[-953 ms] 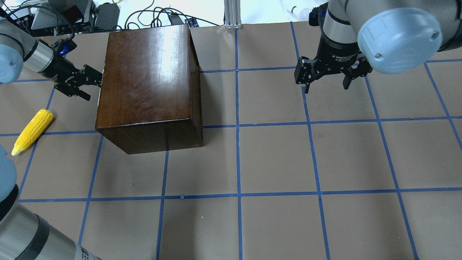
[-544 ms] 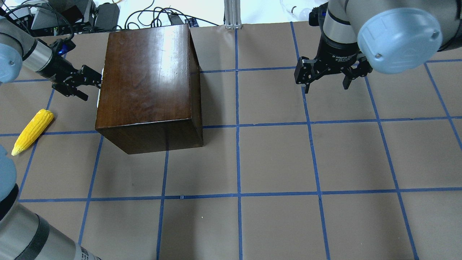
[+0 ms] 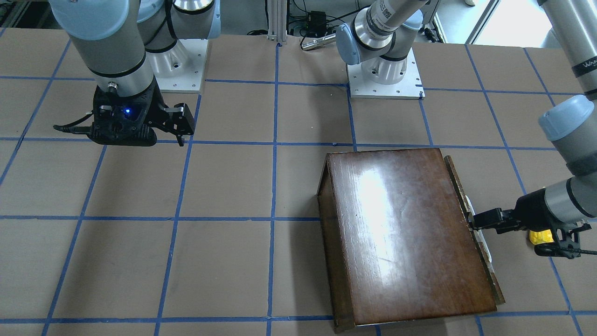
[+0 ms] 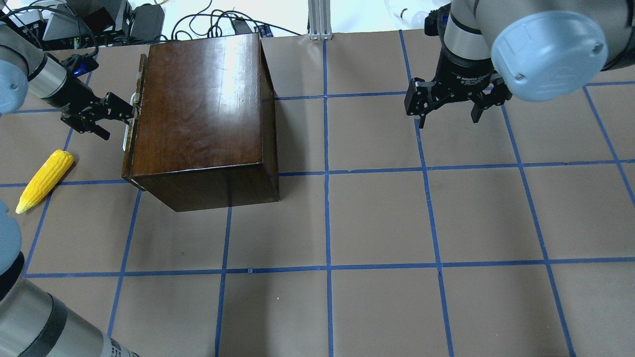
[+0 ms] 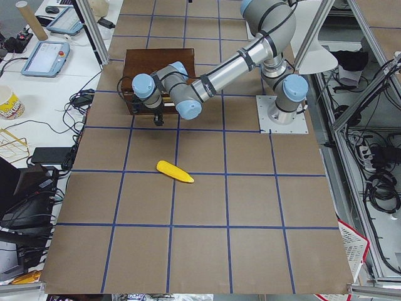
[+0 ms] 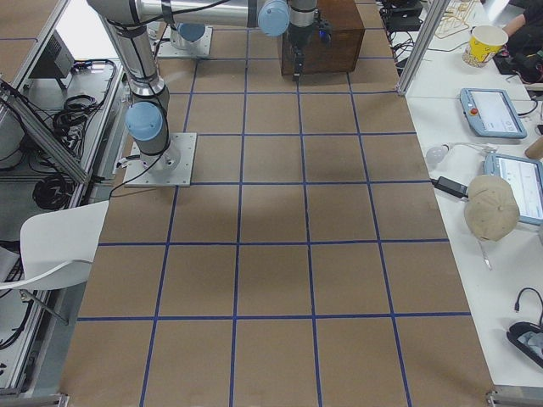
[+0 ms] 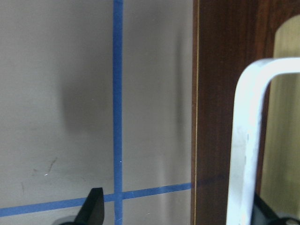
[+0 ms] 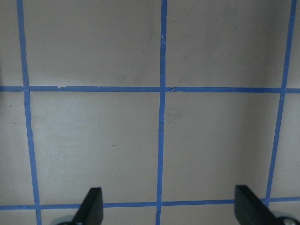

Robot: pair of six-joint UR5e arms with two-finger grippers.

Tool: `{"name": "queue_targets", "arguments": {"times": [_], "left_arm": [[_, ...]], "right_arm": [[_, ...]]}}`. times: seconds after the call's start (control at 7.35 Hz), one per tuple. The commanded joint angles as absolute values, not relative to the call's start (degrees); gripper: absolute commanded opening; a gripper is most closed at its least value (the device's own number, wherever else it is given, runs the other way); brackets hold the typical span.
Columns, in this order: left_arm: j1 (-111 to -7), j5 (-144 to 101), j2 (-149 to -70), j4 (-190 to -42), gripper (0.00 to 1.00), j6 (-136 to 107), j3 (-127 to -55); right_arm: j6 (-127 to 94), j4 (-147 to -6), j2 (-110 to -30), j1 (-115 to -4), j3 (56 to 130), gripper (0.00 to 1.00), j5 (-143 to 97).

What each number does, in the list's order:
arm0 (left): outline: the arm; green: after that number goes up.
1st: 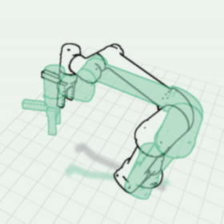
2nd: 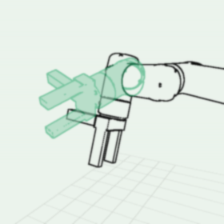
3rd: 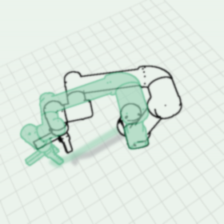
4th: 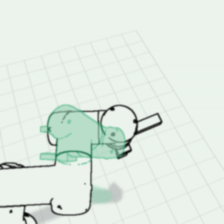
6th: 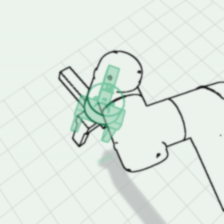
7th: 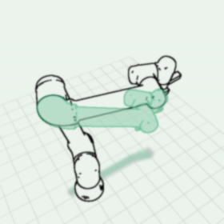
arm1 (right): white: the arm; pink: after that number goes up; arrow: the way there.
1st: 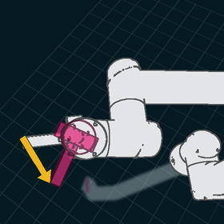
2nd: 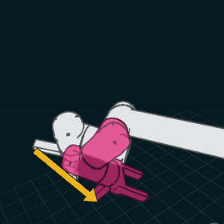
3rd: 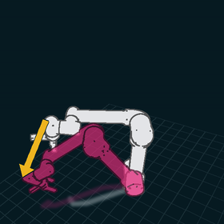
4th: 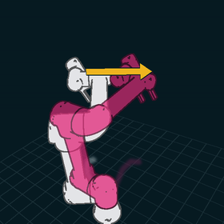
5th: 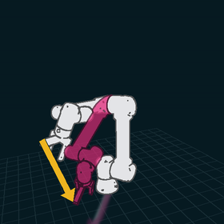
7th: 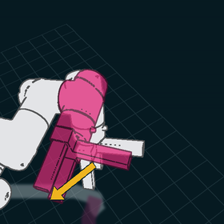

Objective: Open drawer and put corn inside
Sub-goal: 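Pull the drawer handle outward with the left gripper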

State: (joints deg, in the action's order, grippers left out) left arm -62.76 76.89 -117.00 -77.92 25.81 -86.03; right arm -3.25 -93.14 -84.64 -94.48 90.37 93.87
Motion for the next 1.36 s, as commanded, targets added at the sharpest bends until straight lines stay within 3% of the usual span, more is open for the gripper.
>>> {"name": "queue_targets", "arguments": {"times": [0.0, 1.22], "left_arm": [[-62.1, 77.3, -116.8, -77.7, 1.00, 25.8, -85.9], [-56.7, 77.1, -116.9, -77.9, 1.00, 26.1, -85.9]], "right_arm": [[-3.3, -93.1, -84.6, -94.5, 90.4, 1.00, 93.9], [-3.3, -93.2, -84.6, -94.5, 90.4, 1.00, 93.9]]}}
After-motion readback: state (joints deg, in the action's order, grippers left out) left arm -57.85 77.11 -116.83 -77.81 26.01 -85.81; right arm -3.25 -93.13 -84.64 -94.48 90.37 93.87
